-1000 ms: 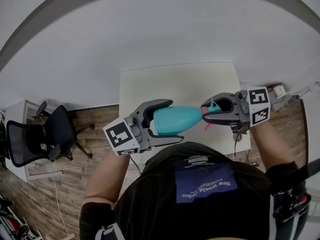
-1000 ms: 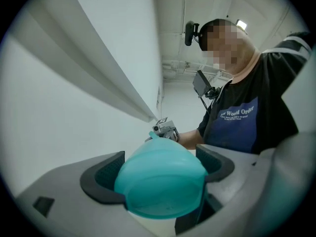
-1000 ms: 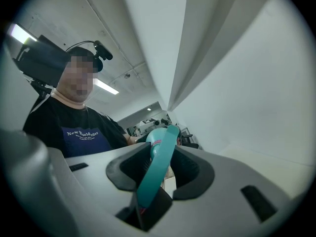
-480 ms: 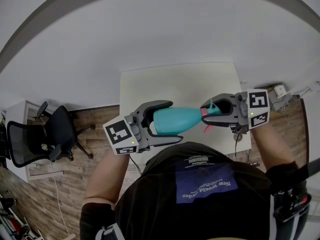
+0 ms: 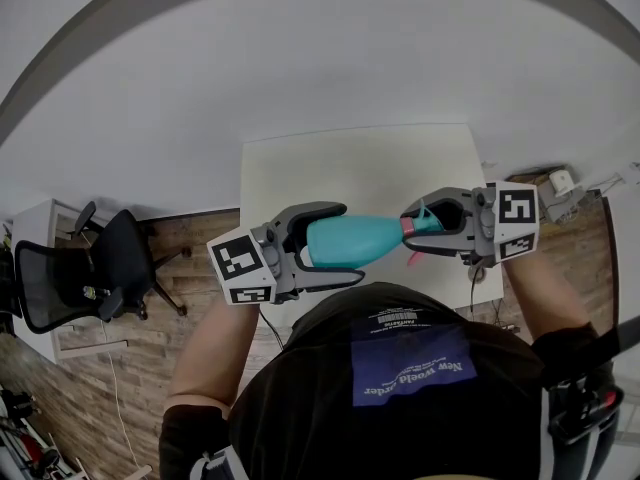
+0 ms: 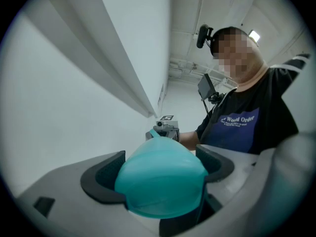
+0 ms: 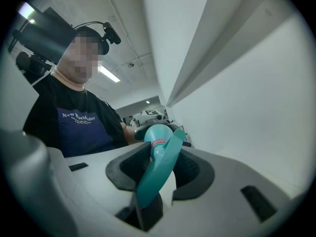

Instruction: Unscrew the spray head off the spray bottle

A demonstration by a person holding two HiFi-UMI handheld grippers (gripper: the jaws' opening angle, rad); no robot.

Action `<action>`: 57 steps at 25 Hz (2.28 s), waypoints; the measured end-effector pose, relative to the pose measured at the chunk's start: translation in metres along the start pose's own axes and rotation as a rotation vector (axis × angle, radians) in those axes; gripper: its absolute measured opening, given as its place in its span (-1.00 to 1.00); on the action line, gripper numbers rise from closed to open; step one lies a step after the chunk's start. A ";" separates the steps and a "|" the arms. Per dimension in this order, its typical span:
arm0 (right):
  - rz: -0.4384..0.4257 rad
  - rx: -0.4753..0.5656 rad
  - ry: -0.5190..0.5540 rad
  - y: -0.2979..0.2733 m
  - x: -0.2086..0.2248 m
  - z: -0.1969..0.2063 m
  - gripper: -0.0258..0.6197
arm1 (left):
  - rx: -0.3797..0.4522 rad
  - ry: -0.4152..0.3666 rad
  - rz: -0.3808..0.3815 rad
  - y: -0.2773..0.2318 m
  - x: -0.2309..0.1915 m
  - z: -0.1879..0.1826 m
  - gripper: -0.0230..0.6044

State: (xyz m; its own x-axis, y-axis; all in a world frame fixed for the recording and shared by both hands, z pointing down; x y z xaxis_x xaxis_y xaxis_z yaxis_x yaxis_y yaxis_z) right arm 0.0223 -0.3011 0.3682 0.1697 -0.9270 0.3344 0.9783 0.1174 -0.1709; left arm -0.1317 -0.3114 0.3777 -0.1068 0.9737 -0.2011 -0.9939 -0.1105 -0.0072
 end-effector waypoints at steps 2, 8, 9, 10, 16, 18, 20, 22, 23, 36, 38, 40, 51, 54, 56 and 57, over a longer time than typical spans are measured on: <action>0.002 -0.008 0.066 0.000 -0.003 -0.006 -0.54 | 0.043 0.105 0.032 0.002 -0.004 0.002 0.52; 0.001 -0.173 0.283 -0.006 -0.013 -0.003 -0.54 | 0.133 0.366 0.084 0.006 -0.013 0.013 0.52; 0.014 -0.190 0.287 -0.007 -0.012 0.001 -0.54 | 0.115 0.349 0.065 0.006 -0.013 0.013 0.52; 0.029 -0.188 0.283 -0.009 -0.011 0.003 -0.54 | 0.099 0.333 0.048 0.006 -0.013 0.013 0.52; 0.026 -0.088 0.149 -0.002 -0.003 -0.002 -0.33 | 0.169 0.335 0.071 0.009 -0.011 -0.002 0.53; 0.004 -0.055 0.101 0.002 -0.003 -0.006 -0.25 | 0.175 0.340 0.077 0.010 -0.011 -0.002 0.53; -0.004 -0.023 0.055 0.005 0.000 -0.012 -0.25 | 0.167 0.338 0.083 0.010 -0.011 -0.002 0.53; 0.000 -0.011 -0.003 0.005 0.003 -0.016 -0.25 | 0.156 0.333 0.085 0.008 -0.010 -0.002 0.53; -0.002 -0.013 -0.027 0.004 0.004 -0.017 -0.25 | 0.152 0.333 0.085 0.008 -0.010 -0.001 0.53; 0.052 -0.207 0.628 -0.001 -0.045 -0.019 -0.54 | 0.246 0.573 0.220 0.009 -0.007 0.006 0.53; 0.070 -0.222 0.616 -0.002 -0.041 -0.020 -0.53 | 0.253 0.540 0.196 0.011 -0.008 0.005 0.53; 0.065 -0.207 0.515 0.003 -0.034 -0.021 -0.16 | 0.258 0.490 0.165 0.012 -0.011 0.002 0.53; 0.115 0.253 -0.552 0.096 0.030 0.006 0.04 | 0.142 0.007 -0.143 0.002 -0.002 -0.008 0.53; -0.014 0.253 -0.761 0.068 0.027 0.021 0.07 | 0.090 -0.107 -0.137 0.005 0.006 -0.013 0.53; -0.073 0.241 -0.833 0.047 0.026 0.024 0.08 | 0.064 -0.163 -0.115 0.006 0.007 -0.012 0.53; -0.097 0.233 -0.855 0.040 0.027 0.026 0.08 | 0.052 -0.188 -0.102 0.005 0.008 -0.011 0.53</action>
State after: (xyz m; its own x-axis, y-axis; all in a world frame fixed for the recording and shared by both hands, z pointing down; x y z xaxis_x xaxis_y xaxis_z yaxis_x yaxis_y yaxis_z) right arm 0.0688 -0.3122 0.3941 0.0244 -0.3652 0.9306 0.9765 0.2080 0.0560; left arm -0.1367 -0.3062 0.3655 -0.0044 0.9999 -0.0157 -0.9994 -0.0039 0.0338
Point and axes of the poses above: the fingertips, and each gripper's own axes: y backward along the fingers, x to its right, z out of its underside, the point moved 5 cm from there along y, backward along the fingers, and after that the axes turned 4 degrees about -y, right-handed, at the moved point
